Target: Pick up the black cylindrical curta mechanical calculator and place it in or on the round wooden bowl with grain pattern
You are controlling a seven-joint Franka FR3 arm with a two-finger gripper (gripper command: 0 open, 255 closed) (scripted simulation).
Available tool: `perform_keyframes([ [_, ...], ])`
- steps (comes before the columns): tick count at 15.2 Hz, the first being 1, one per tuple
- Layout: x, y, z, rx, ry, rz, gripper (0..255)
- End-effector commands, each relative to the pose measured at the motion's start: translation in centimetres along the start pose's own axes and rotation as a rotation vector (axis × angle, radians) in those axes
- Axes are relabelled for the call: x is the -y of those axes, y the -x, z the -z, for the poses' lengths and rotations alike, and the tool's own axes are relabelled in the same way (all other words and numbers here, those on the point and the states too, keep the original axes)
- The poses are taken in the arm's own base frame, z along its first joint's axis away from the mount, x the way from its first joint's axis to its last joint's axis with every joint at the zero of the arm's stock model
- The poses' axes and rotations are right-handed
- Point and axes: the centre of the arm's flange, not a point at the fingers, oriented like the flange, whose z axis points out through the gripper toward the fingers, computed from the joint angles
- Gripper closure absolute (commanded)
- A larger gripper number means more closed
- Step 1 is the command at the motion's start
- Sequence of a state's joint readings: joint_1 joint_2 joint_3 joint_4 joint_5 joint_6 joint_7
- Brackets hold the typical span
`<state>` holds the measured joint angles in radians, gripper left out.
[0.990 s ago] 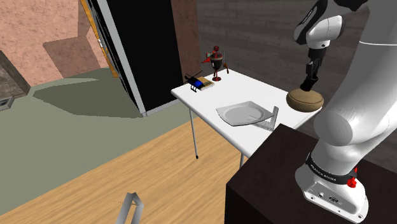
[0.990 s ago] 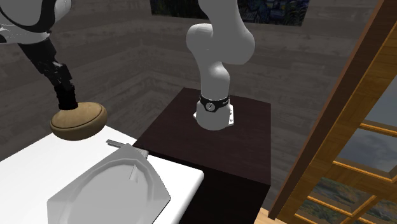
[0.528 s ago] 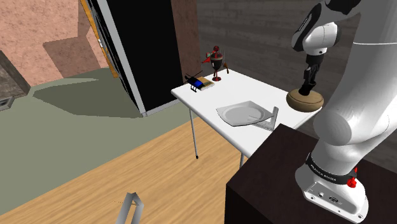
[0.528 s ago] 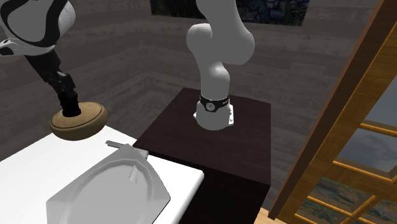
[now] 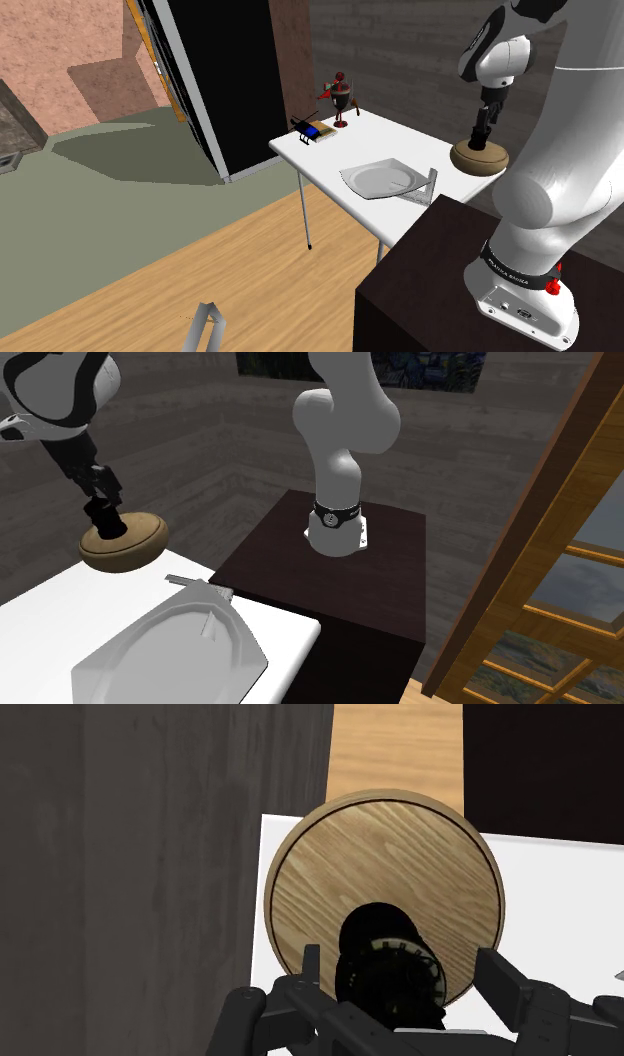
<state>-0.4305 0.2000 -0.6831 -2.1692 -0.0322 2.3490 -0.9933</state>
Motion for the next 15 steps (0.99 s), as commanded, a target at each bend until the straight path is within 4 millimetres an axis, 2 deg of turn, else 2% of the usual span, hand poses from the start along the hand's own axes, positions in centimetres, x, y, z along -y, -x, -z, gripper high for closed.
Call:
perform_keyframes([
  [1,0.1,0.0,-0.1,0.002,-0.002,0.0,0],
  [4,-0.1,-0.1,-0.1,0.002,-0.002,0.0,0],
  [8,-0.1,-0.1,4.9,0.002,-0.002,0.0,0],
  [15,-0.1,-0.1,4.9,0.002,-0.002,0.0,0],
])
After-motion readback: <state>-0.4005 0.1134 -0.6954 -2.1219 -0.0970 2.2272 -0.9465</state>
